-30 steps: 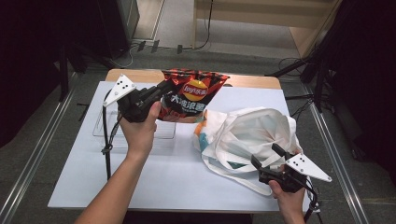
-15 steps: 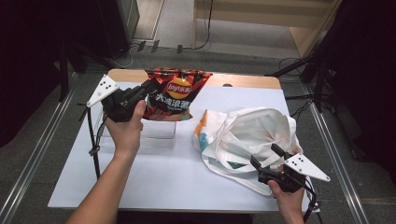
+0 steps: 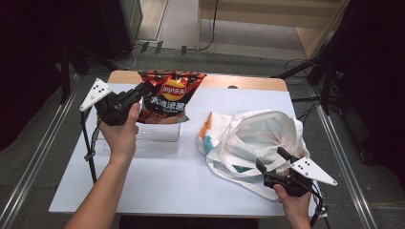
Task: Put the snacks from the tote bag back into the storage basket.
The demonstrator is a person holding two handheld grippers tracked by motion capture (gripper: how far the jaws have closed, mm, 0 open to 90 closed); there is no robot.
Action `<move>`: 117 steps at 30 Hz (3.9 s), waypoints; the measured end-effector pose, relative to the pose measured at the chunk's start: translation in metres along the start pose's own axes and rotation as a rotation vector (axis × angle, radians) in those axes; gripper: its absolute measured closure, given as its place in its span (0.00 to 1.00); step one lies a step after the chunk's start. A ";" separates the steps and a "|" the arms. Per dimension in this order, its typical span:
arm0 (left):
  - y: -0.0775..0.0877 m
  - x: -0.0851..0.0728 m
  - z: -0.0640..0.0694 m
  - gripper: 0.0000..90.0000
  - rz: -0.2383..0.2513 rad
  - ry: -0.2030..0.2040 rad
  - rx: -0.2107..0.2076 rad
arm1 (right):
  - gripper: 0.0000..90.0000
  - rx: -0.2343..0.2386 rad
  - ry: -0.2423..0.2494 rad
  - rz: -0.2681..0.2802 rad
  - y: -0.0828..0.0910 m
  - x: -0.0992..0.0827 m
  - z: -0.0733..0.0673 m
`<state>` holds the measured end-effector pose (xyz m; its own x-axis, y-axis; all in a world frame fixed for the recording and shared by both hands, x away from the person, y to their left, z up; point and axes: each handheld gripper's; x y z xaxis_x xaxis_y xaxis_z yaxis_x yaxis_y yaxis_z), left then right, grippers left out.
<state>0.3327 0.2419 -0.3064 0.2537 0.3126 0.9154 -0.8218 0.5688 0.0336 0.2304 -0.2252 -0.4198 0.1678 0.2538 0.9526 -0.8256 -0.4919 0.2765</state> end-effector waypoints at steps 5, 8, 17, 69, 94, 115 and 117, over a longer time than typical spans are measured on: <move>0.005 0.000 -0.008 1.00 0.004 0.005 0.019 | 0.16 0.002 -0.005 0.000 0.000 -0.001 0.001; 0.008 0.000 -0.013 1.00 0.008 0.006 0.030 | 0.16 0.002 -0.005 -0.001 0.000 -0.001 0.001; 0.020 0.003 -0.027 1.00 0.024 0.021 0.052 | 0.16 0.005 -0.005 -0.010 -0.003 -0.001 -0.001; 0.013 -0.036 -0.093 0.96 -0.159 0.036 0.303 | 0.17 0.008 0.000 -0.029 -0.007 -0.003 -0.006; 0.046 -0.051 -0.077 0.04 -0.171 0.002 0.330 | 0.17 -0.007 -0.014 -0.032 -0.006 -0.006 0.000; 0.090 -0.078 -0.064 0.02 -0.184 -0.025 0.295 | 0.17 -0.021 -0.018 -0.027 -0.003 -0.007 0.006; 0.094 -0.081 -0.064 0.02 -0.183 -0.024 0.296 | 0.17 -0.021 -0.021 -0.029 -0.003 -0.008 0.006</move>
<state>0.2679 0.3188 -0.4026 0.4015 0.2059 0.8924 -0.8770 0.3673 0.3098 0.2346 -0.2310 -0.4269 0.2027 0.2498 0.9469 -0.8312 -0.4673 0.3012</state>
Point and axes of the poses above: each handheld gripper's, and its own axes: y roughly backward along the jaws, x roughly out of its top, z roughly to its right, and after that the axes turned 13 degrees about y, right-handed
